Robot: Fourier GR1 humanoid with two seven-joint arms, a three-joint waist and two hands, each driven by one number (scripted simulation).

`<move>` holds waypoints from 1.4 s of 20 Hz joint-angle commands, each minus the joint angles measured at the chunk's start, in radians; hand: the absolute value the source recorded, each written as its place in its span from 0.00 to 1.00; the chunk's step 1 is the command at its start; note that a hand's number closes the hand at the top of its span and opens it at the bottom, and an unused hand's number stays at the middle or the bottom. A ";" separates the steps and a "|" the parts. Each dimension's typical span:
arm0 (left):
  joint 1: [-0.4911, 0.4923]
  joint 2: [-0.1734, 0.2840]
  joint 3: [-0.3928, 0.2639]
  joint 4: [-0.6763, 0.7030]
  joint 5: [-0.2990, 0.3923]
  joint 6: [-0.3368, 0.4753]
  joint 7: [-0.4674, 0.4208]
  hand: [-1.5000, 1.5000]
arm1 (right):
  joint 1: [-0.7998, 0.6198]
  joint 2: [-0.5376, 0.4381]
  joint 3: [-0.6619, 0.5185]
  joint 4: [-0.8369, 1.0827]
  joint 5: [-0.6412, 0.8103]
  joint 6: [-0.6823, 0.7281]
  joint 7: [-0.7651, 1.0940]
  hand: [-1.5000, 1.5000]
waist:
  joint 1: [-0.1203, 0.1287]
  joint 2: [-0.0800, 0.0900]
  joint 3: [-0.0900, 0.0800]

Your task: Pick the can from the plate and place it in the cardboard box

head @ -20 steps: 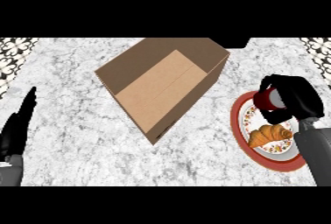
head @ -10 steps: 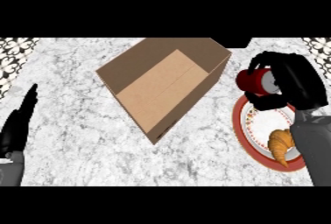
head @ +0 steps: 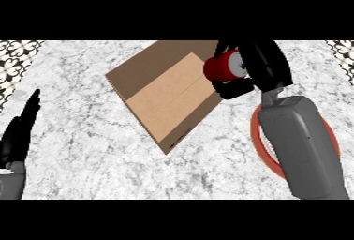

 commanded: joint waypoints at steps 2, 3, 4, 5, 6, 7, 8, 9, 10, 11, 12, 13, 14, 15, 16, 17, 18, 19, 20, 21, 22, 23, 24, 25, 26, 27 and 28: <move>0.012 -0.011 -0.006 -0.043 -0.009 -0.004 0.038 0.50 | -0.141 0.105 -0.042 0.152 -0.019 -0.042 0.060 1.00 | 0.002 0.000 0.000; -0.027 0.005 0.010 -0.004 0.003 -0.017 0.029 0.50 | -0.192 0.136 -0.048 0.225 -0.022 -0.051 0.074 1.00 | 0.005 0.002 0.000; 0.005 -0.033 -0.013 0.006 -0.026 0.024 -0.022 0.50 | -0.277 0.105 -0.106 0.291 -0.054 -0.021 0.075 1.00 | 0.010 0.004 0.000; 0.017 0.019 0.026 0.019 0.004 -0.019 -0.055 0.50 | -0.307 0.137 -0.115 0.351 -0.044 -0.070 0.085 1.00 | 0.021 0.007 0.000; -0.054 -0.007 -0.008 0.025 -0.029 0.005 0.004 0.50 | -0.299 0.143 -0.036 0.389 -0.076 -0.127 0.098 1.00 | 0.016 0.007 0.000; -0.026 -0.006 0.005 0.008 -0.002 -0.019 0.008 0.50 | -0.330 0.144 -0.104 0.467 -0.056 -0.123 0.035 1.00 | 0.014 0.006 0.000; -0.007 -0.032 -0.019 -0.013 -0.039 0.021 0.013 0.50 | -0.343 0.144 -0.050 0.476 -0.084 -0.153 0.094 1.00 | 0.015 0.004 0.000; -0.012 0.007 0.009 -0.008 -0.011 -0.018 0.002 0.50 | -0.347 0.145 -0.096 0.571 -0.076 -0.182 0.005 1.00 | 0.021 0.008 0.000; -0.058 -0.005 0.005 0.044 -0.025 -0.003 -0.002 0.50 | -0.402 0.145 -0.119 0.631 -0.073 -0.206 -0.010 1.00 | 0.017 0.010 0.000; -0.037 -0.049 -0.031 0.020 -0.052 0.028 0.001 0.50 | -0.412 0.145 -0.104 0.662 -0.092 -0.222 -0.013 1.00 | 0.018 0.008 0.000; -0.012 -0.035 -0.017 0.026 -0.040 0.015 -0.038 0.50 | -0.471 0.146 -0.150 0.734 -0.076 -0.232 -0.023 1.00 | 0.030 0.013 0.000; 0.017 -0.042 -0.017 0.005 -0.028 0.008 -0.053 0.50 | -0.465 0.146 -0.142 0.782 -0.075 -0.263 -0.058 1.00 | 0.038 0.014 0.000; -0.021 -0.011 -0.008 0.002 -0.014 -0.027 -0.027 0.50 | -0.516 0.146 -0.106 0.821 -0.088 -0.295 0.000 1.00 | 0.044 0.014 0.000; -0.013 -0.032 -0.020 0.007 -0.020 -0.018 -0.029 0.50 | -0.519 0.146 -0.079 0.862 -0.112 -0.338 -0.011 1.00 | 0.055 0.017 0.000; -0.031 -0.019 -0.016 0.019 -0.019 -0.031 -0.021 0.50 | -0.521 0.146 -0.057 0.895 -0.143 -0.362 -0.006 1.00 | 0.052 0.015 0.000; -0.060 -0.010 -0.010 0.018 -0.027 -0.020 -0.008 0.50 | -0.549 0.146 -0.098 0.948 -0.089 -0.348 -0.022 1.00 | 0.057 0.023 0.000; -0.055 -0.043 -0.038 -0.001 -0.055 0.012 0.013 0.50 | -0.539 0.146 -0.117 0.978 -0.066 -0.360 -0.064 1.00 | 0.044 0.021 0.000; -0.004 -0.021 -0.008 -0.018 -0.007 -0.032 -0.027 0.50 | -0.543 0.146 -0.124 1.000 -0.076 -0.418 -0.041 1.00 | 0.056 0.019 0.000; -0.036 -0.021 -0.013 0.012 -0.029 -0.013 -0.034 0.50 | -0.540 0.146 -0.097 1.028 -0.095 -0.462 -0.015 1.00 | 0.072 0.026 -0.001; -0.079 -0.022 -0.013 0.048 -0.044 0.002 -0.021 0.50 | -0.521 0.146 -0.121 1.050 -0.129 -0.441 -0.023 1.00 | 0.061 0.028 -0.001; -0.074 -0.038 -0.034 -0.004 -0.033 -0.017 0.010 0.50 | -0.544 0.146 -0.136 1.074 -0.156 -0.431 -0.007 0.00 | 0.073 0.026 0.000; -0.060 -0.022 -0.017 0.017 -0.027 -0.022 -0.024 0.50 | -0.563 0.146 -0.176 1.091 -0.174 -0.385 -0.012 0.00 | 0.069 0.029 0.000; -0.066 -0.054 -0.053 0.004 -0.050 -0.009 0.003 0.50 | -0.567 0.146 -0.151 1.108 -0.211 -0.412 0.006 0.00 | 0.078 0.025 0.000; -0.053 -0.038 -0.040 0.009 -0.036 -0.024 -0.035 0.50 | -0.559 0.146 -0.166 1.134 -0.201 -0.410 -0.034 0.00 | 0.085 0.032 0.000; -0.092 0.003 -0.015 0.003 -0.026 -0.049 0.022 0.50 | -0.594 0.146 -0.168 1.140 -0.228 -0.404 -0.014 0.00 | 0.080 0.026 0.000; -0.077 -0.053 -0.038 0.046 -0.043 -0.007 -0.036 0.50 | -0.568 0.146 -0.153 1.155 -0.254 -0.431 -0.051 0.00 | 0.084 0.029 0.000; -0.079 -0.057 -0.053 -0.023 -0.052 -0.003 0.013 0.50 | -0.602 0.146 -0.173 1.167 -0.234 -0.423 -0.044 0.00 | 0.091 0.031 0.001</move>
